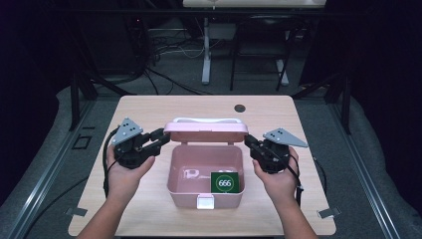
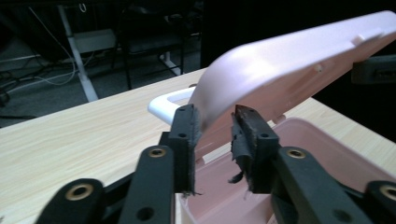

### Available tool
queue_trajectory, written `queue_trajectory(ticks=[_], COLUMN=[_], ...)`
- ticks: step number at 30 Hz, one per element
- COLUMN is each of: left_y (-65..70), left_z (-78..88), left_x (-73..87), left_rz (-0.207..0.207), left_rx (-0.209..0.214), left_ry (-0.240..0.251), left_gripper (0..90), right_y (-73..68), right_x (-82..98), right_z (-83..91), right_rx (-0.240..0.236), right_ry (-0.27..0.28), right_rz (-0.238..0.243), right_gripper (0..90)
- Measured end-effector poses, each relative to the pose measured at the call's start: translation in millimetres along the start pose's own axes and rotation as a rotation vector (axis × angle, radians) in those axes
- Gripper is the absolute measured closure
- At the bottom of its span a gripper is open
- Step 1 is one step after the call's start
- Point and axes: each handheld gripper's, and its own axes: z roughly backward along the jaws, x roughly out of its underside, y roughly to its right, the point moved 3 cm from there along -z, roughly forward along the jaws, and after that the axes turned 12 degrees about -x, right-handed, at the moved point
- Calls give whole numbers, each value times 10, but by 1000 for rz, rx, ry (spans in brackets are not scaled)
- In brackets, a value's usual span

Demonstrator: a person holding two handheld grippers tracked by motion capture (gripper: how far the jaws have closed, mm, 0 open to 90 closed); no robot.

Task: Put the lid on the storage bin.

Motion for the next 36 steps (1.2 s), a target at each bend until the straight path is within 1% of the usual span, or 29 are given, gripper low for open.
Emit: queue_trajectory(ticks=[3, 5, 6, 12, 17, 19, 22, 27, 33, 36], left_y=[12, 13, 13, -5, -11, -24, -13, 0, 19, 32], left_z=[-20, -23, -27, -34, -30, -27, -13, 23, 67, 91], left_x=[-19, -22, -24, -24, -30, -33, -29, -10, 20, 42], left_rz=[-10, -11, -11, -5, -6, 1, -5, -10, -13, -13], left_rx=[-12, -15, -17, -10, -11, -6, -4, 1, 10, 18], left_ry=[6, 7, 5, 2, 3, 0, -2, 1, -4, -1], left_gripper=[739, 746, 748, 759, 767, 772, 771, 762, 744, 733], right_y=[12, 17, 23, 20, 34, 55, 112, 158, 173, 187], right_x=[6, 8, 7, 10, 12, 12, -6, -19, -9, 0], right_z=[13, 17, 24, 43, 55, 69, 114, 150, 131, 113], right_rx=[-10, -16, -25, -29, -22, -7, 0, 3, 6, 11], right_ry=[-6, -7, -8, -8, -9, -6, 7, 19, 12, 6], right_rz=[-6, -10, -20, -21, -19, -15, -38, -54, -57, -54], right_gripper=[864, 863, 863, 868, 868, 870, 870, 863, 823, 783])
